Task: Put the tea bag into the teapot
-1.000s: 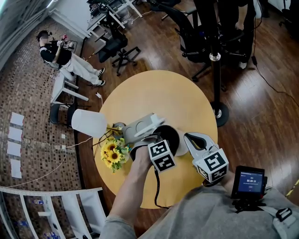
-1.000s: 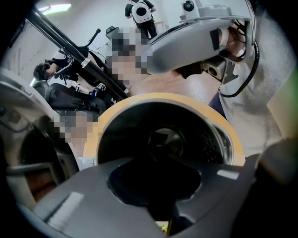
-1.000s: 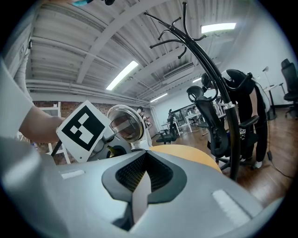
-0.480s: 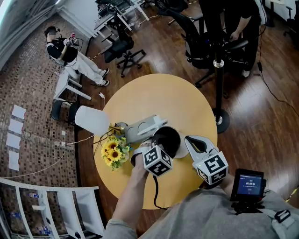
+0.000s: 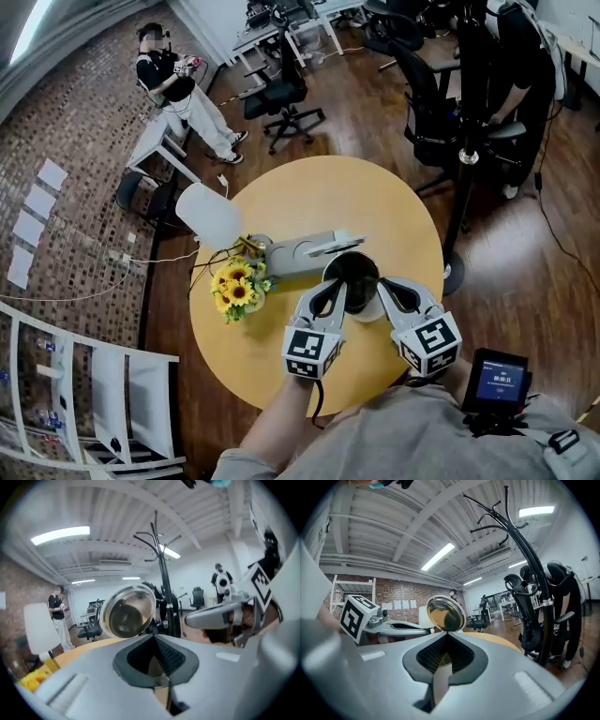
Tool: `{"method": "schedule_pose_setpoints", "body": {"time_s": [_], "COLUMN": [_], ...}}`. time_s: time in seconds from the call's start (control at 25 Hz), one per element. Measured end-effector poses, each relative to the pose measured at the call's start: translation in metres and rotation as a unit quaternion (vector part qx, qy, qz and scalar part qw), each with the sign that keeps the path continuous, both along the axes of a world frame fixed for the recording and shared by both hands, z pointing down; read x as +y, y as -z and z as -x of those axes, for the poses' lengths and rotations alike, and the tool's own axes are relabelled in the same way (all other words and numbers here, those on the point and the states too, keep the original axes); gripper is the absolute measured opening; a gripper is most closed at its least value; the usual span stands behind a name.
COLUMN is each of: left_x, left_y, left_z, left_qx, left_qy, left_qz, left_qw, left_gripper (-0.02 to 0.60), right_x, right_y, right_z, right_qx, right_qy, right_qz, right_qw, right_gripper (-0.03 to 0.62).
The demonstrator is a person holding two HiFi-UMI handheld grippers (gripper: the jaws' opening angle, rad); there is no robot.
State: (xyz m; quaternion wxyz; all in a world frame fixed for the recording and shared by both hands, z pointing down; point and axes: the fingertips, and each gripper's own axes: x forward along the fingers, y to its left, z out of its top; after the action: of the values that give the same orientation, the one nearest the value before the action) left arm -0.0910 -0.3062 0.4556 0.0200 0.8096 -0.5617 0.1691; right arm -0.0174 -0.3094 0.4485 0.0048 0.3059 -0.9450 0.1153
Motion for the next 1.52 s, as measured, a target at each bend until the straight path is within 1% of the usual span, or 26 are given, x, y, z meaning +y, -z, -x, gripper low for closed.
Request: {"method": "schedule_pose_setpoints", "body": {"time_s": [0.04, 0.08, 0.12, 0.2, 0.36, 0.64, 0.92, 1.04, 1.16, 1.32, 1.52], "left_x": [0.006, 0.010, 0.013, 0.014, 0.020, 0.065, 0.123, 0.159, 0.195, 0.220, 0.249], "left_y": [0.004, 0.006, 0.007, 0.010, 0.017, 0.021, 0.017, 0.020, 0.018, 0.014, 0.019], "left_z": [0.000, 0.002, 0.003, 0.004, 0.009, 0.026, 0.039, 0.039, 0.040, 0.032, 0.018], "left_qx": [0.040, 0.067, 0.083, 0.098, 0.108, 0.138, 0.173, 0.186, 0.196, 0.199, 0.192], "left_qy": [0.008, 0.014, 0.020, 0.026, 0.021, -0.003, -0.042, -0.058, -0.070, -0.072, -0.053], "left_qz": [-0.012, -0.020, -0.026, -0.036, -0.053, -0.057, -0.042, -0.029, -0.016, -0.018, -0.019], "left_qw": [0.9991, 0.9975, 0.9960, 0.9942, 0.9925, 0.9887, 0.9831, 0.9803, 0.9781, 0.9773, 0.9798], "left_gripper": [0.000, 0.000, 0.000, 0.000, 0.000, 0.000, 0.000, 0.000, 0.000, 0.000, 0.000], "right_x": [0.003, 0.005, 0.006, 0.006, 0.014, 0.058, 0.120, 0.159, 0.197, 0.223, 0.251], "right_y": [0.002, 0.004, 0.006, 0.009, 0.012, 0.012, 0.007, 0.006, 0.011, 0.010, 0.012], "right_z": [0.002, 0.005, 0.006, 0.008, 0.017, 0.039, 0.057, 0.058, 0.062, 0.060, 0.046], "right_qx": [0.001, 0.003, 0.004, 0.005, 0.010, 0.030, 0.062, 0.079, 0.088, 0.090, 0.079], "right_qy": [0.003, 0.004, 0.005, 0.006, 0.005, -0.018, -0.056, -0.075, -0.082, -0.077, -0.059], "right_qz": [-0.004, -0.007, -0.011, -0.017, -0.025, -0.021, -0.004, 0.008, 0.015, 0.015, 0.012], "right_qw": [1.000, 1.000, 1.000, 1.000, 1.000, 0.999, 0.996, 0.994, 0.993, 0.993, 0.995], "right_gripper": [0.009, 0.009, 0.009, 0.009, 0.009, 0.009, 0.009, 0.009, 0.009, 0.009, 0.009]}}
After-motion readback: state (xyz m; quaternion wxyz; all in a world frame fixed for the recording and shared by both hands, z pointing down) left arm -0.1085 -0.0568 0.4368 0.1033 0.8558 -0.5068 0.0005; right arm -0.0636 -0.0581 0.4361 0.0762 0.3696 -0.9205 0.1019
